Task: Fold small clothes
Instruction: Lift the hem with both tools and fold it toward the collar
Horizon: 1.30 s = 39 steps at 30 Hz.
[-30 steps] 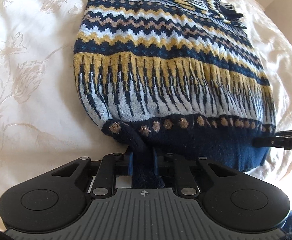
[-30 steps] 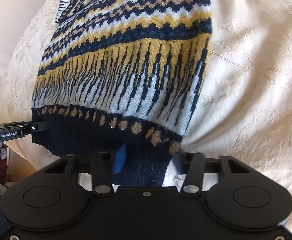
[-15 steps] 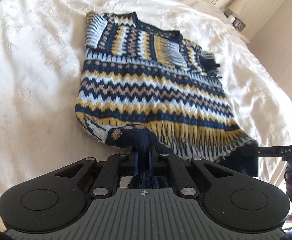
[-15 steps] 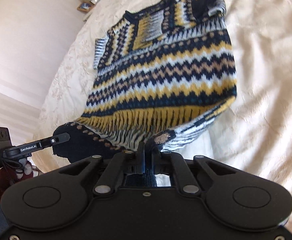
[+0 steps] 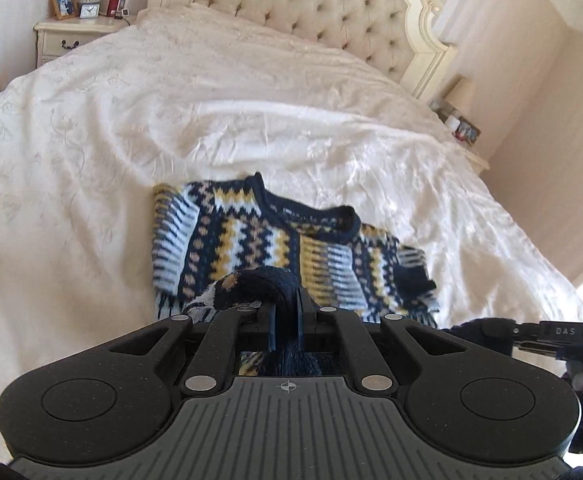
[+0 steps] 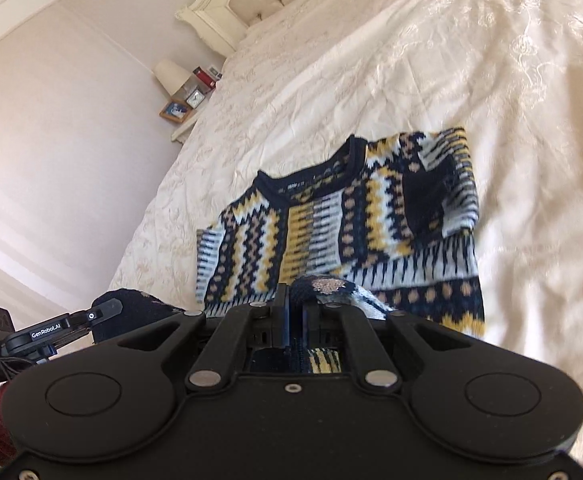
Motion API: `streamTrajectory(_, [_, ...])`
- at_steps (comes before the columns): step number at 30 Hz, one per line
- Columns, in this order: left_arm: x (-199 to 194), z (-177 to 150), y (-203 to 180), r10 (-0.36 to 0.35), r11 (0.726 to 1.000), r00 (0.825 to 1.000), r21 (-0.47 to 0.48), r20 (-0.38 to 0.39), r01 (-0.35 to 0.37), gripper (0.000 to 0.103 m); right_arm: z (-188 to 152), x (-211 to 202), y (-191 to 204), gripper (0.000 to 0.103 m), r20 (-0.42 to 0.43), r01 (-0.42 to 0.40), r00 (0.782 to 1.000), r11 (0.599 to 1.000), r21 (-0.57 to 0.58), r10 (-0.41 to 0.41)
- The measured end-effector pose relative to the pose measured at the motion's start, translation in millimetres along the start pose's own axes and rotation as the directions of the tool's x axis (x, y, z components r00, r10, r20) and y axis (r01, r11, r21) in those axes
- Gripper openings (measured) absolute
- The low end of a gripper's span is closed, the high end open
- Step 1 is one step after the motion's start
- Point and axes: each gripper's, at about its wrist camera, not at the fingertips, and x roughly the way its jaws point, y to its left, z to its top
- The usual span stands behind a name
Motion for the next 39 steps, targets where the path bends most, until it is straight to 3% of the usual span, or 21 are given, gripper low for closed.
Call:
streamTrajectory(8, [53.0, 51.0, 0.5, 0.004, 1.000, 0.999, 0.004, 0.052, -0.004, 0.008, 59.5, 50.4, -16.2, 0.012, 0.059, 0.041, 0.997, 0.999, 0.019, -0.042])
streamTrajectory(19, [152.3, 71.2, 24.9, 0.082, 0.996, 0.995, -0.014, -0.065, -0.083, 0.009, 99.9, 136.3, -56.4, 0.013, -0.020, 0.148, 0.989, 0.987, 0.063, -0.147])
streamTrajectory(21, [169.0, 72.9, 30.3, 0.097, 0.995, 0.991, -0.020, -0.096, -0.099, 0.009, 104.1, 146.9, -63.6, 0.020, -0.034, 0.166, 0.986, 0.983, 0.078, -0.164])
streamTrajectory(26, [196.9, 78.3, 47.7, 0.096, 0.990, 0.983, -0.088, -0.157, -0.111, 0.013, 111.6, 161.6, -78.4, 0.023, -0.052, 0.195, 0.980, 0.975, 0.112, -0.190])
streamTrajectory(28, [202.7, 82.8, 51.8, 0.093, 0.988, 0.982, -0.104, -0.163, -0.110, 0.015, 114.5, 163.4, -78.8, 0.031, -0.051, 0.199, 0.979, 0.975, 0.099, -0.195])
streamTrajectory(32, [206.7, 89.5, 50.6, 0.086, 0.990, 0.983, -0.094, -0.165, -0.102, 0.017, 120.6, 163.6, -79.0, 0.058, -0.027, 0.200, 0.980, 0.976, 0.088, -0.198])
streamTrajectory(38, [212.2, 92.8, 47.6, 0.065, 0.992, 0.979, -0.092, -0.194, -0.084, 0.032, 131.8, 153.7, -80.1, 0.062, 0.022, 0.225, 0.973, 0.970, 0.095, -0.228])
streamTrajectory(39, [211.6, 93.2, 48.5, 0.057, 0.992, 0.979, -0.100, -0.198, -0.078, 0.038, 133.1, 151.2, -78.4, 0.063, 0.031, 0.231, 0.972, 0.969, 0.086, -0.234])
